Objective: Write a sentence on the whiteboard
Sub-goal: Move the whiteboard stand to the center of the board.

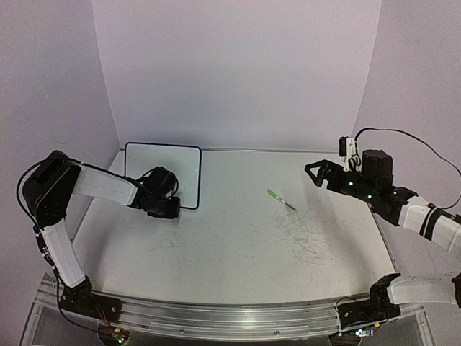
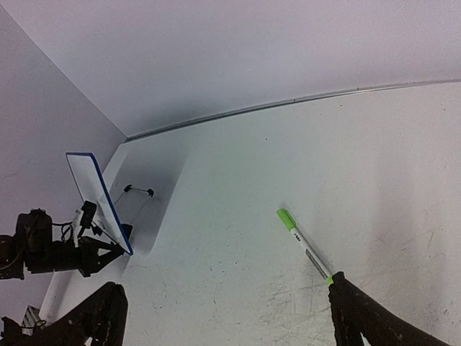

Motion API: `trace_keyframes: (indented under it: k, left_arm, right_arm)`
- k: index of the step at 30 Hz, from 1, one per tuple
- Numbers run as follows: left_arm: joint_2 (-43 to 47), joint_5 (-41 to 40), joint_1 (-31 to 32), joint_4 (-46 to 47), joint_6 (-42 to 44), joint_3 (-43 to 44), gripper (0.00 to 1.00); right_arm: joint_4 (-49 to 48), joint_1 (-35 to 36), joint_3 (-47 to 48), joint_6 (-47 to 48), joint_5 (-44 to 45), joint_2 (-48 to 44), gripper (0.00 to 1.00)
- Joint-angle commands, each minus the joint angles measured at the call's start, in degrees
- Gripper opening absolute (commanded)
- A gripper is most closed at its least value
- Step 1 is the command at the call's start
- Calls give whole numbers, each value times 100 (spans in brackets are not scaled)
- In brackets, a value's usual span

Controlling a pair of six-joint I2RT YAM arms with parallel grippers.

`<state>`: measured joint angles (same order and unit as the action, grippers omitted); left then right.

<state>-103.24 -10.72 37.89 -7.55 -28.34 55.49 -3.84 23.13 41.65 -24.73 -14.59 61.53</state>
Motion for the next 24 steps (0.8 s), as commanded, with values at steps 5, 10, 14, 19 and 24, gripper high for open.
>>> trace_keyframes:
  k: [5, 10, 14, 19, 24]
  left_arm:
    - [-1246, -1940, 1856, -32, -2916, 1322, 0]
    - [-1752, -1909, 2125, -75, -2875, 1956, 13]
    - [-1564, -1740, 2206, -57, -2615, 1965, 30]
    - [-624, -1726, 2228, -45, -2046, 1471, 41]
    - [776, -1566, 2228, 69, -1337, 577, 51]
  right_arm:
    - [-283, 715, -130, -143, 675, 464, 98]
    - [-253, 950, -201, -336, 1026, 586, 98]
    - [-89, 1182, -95, -500, 1426, 843, 98]
    - [-84, 1556, 194, -695, 1690, 1411, 98]
    - [-51, 2130, 879, -819, 1902, 2259, 98]
